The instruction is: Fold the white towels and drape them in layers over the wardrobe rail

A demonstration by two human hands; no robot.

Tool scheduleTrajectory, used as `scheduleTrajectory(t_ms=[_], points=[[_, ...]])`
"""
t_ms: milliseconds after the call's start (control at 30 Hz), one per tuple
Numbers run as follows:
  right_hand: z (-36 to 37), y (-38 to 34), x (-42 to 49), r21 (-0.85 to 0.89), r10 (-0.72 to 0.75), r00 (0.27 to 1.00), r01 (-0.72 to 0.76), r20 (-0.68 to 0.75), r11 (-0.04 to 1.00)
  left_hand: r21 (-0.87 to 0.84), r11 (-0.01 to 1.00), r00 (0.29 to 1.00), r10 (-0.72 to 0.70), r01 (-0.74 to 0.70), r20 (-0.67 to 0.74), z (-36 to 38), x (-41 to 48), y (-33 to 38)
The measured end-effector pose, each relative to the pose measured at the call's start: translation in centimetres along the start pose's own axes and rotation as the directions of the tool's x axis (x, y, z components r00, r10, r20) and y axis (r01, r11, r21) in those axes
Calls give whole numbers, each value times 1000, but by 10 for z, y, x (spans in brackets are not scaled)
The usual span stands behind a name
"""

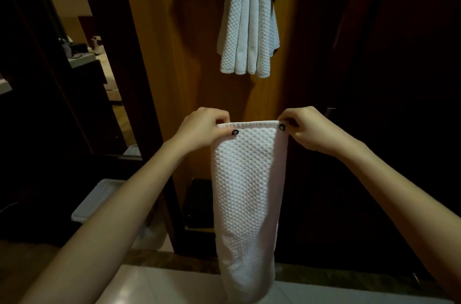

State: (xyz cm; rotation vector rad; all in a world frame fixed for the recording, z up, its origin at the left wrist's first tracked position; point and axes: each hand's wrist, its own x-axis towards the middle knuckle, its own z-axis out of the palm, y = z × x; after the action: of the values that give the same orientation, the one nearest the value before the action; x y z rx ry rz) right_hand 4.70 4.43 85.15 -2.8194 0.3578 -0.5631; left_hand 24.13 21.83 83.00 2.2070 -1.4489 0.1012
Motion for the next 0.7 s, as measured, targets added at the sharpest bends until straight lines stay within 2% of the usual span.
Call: scheduleTrajectory(t_ms=[67,133,167,233,300,500,600,700], points=[[2,-7,-1,11,-29,999,29,-21,1000,112,993,999,-32,29,22,-2,2,4],[3,-16,-1,24,-74,996,75,-49,997,98,995,997,-26,20,68,-3,2,10],[3,-20,1,28,-99,994,101,-51,995,-22,1000,993,-13,16,118,-2,3,12],[4,-25,3,28,-143,989,144,-28,989,-327,943,974,19,57,224,2,2,15],[5,-27,4,19,-181,983,181,-4,983,-416,905,961,34,87,275,5,4,12],[3,-25,0,29,-213,976,212,33,977,-376,922,931,57,90,361,14,10,3],[1,-20,-3,35,-168,986,168,7,985,-321,947,939,81,33,335,15,13,2],[-2,-11,-3,46,-119,993,120,-25,992,-371,927,929,184,-56,320,14,10,6]])
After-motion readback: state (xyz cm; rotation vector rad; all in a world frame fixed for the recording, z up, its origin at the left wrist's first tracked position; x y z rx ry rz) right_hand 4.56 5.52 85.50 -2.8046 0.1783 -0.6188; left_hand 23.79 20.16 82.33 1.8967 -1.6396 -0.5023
